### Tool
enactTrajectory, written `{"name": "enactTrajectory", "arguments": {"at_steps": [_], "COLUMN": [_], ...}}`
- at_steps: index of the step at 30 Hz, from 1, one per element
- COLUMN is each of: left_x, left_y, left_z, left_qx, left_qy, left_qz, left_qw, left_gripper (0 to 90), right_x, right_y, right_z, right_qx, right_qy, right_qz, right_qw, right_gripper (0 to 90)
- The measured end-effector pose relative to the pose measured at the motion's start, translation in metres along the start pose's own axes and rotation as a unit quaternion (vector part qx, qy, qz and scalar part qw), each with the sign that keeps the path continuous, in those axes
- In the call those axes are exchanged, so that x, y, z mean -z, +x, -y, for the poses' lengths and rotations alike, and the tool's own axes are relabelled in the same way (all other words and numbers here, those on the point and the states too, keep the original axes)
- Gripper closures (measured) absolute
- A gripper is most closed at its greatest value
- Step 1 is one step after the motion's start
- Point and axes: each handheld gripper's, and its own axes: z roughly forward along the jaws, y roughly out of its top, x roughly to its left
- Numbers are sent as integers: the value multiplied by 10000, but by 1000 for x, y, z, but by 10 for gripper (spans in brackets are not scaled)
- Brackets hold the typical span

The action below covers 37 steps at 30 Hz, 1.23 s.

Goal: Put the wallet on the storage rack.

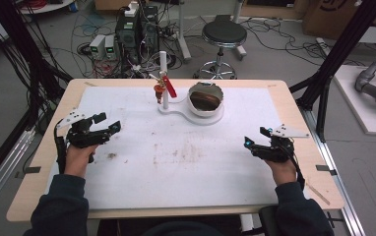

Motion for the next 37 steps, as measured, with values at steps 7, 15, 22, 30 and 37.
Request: {"name": "enactTrajectory", "arguments": {"at_steps": [7, 15, 22, 30, 37], "left_x": [1, 0, 0, 0, 0], "left_y": [-4, -7, -7, -8, -8], "left_z": [5, 6, 6, 6, 6], "left_qx": [-57, -45, -57, -77, -48], "left_qy": [34, -1, 29, 67, 37], "left_qz": [7, 38, 39, 47, 17], "left_qw": [10000, 10000, 10000, 9999, 10000], "left_gripper": [207, 207, 207, 207, 207], "right_x": [1, -4, -4, -7, -7], "right_y": [3, 5, 4, 5, 5], "right_z": [1, 0, 0, 0, -1], "right_qx": [37, 156, 159, 172, 184], "right_qy": [-73, -9, -12, 39, 12], "right_qz": [-17, 120, 179, 178, 176], "right_qw": [10000, 9998, 9997, 9997, 9997], "right_gripper": [257, 257, 257, 258, 257]}}
